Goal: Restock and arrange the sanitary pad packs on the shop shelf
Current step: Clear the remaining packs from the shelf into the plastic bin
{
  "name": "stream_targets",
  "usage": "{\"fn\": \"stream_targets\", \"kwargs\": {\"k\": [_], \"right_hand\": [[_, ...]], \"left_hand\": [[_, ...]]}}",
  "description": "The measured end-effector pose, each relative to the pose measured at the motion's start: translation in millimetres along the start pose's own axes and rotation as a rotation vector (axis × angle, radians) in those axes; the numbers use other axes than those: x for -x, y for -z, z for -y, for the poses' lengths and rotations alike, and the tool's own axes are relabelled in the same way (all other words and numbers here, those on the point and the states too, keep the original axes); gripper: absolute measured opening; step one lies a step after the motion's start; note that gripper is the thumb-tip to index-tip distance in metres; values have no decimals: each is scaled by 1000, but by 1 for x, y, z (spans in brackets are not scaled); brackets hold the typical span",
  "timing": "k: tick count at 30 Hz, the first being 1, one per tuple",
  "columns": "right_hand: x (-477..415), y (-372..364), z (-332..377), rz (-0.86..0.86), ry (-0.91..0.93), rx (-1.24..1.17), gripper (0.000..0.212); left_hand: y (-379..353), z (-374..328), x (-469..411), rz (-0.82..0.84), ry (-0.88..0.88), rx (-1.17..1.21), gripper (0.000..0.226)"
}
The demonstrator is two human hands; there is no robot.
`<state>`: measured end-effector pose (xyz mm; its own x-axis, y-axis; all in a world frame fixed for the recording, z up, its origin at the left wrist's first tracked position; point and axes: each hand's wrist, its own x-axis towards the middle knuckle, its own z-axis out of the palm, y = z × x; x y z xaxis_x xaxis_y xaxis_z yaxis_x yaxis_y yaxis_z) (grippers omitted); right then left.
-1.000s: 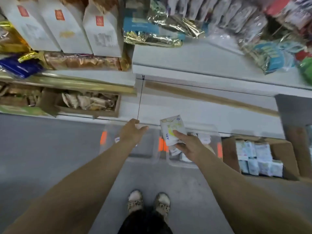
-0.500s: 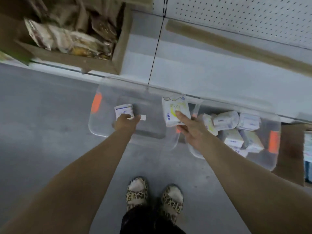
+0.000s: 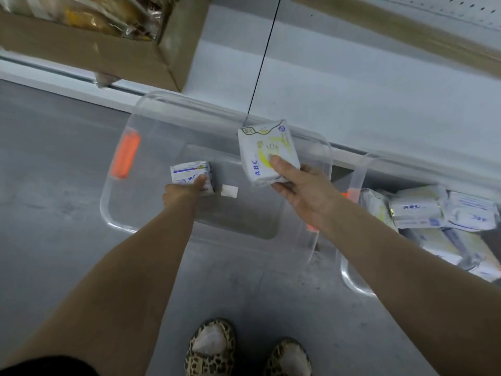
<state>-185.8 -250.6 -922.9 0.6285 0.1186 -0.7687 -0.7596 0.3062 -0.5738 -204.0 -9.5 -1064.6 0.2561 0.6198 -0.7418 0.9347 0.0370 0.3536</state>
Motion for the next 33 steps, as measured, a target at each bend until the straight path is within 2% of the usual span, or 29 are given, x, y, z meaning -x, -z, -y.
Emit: {"fn": "stream_targets", "kwargs": {"k": [5, 10, 11, 13, 14, 16, 17, 20, 21, 25, 29, 33], "right_hand": [[-9, 2, -11, 5, 0, -63, 44], [-6, -4, -16, -22, -2, -125, 44], [-2, -4, -16, -26, -5, -137, 42], [10, -7, -15, -20, -12, -157, 32], [19, -7, -14, -22, -16, -162, 25], [38, -8, -13, -40, -34, -191, 19], [49, -7, -13, -55, -42, -215, 24], [82, 0, -12, -123, -34, -292, 57], [92, 5, -10, -153, -15, -322, 60], [127, 42, 6, -287, 76, -427, 51], [161, 93, 21, -463, 96, -469, 40], [190, 143, 21, -622, -5, -380, 51]], "left_hand": [[-1, -13, 8, -20, 0, 28, 101], [-4, -8, -2, 53, 10, -31, 131], [-2, -9, 6, 71, -6, -1, 120], [9, -12, 34, 123, -38, 33, 80], [15, -13, 46, 139, -48, 44, 68], [25, -16, 70, 139, -80, 85, 59], [30, -18, 84, 125, -119, 115, 55], [42, -24, 125, 126, -150, 200, 57], [44, -26, 139, 129, -147, 226, 61], [31, -35, 202, 231, -124, 369, 60], [-3, -33, 267, 364, -159, 334, 61], [-45, -19, 318, 506, -125, 262, 53]]}}
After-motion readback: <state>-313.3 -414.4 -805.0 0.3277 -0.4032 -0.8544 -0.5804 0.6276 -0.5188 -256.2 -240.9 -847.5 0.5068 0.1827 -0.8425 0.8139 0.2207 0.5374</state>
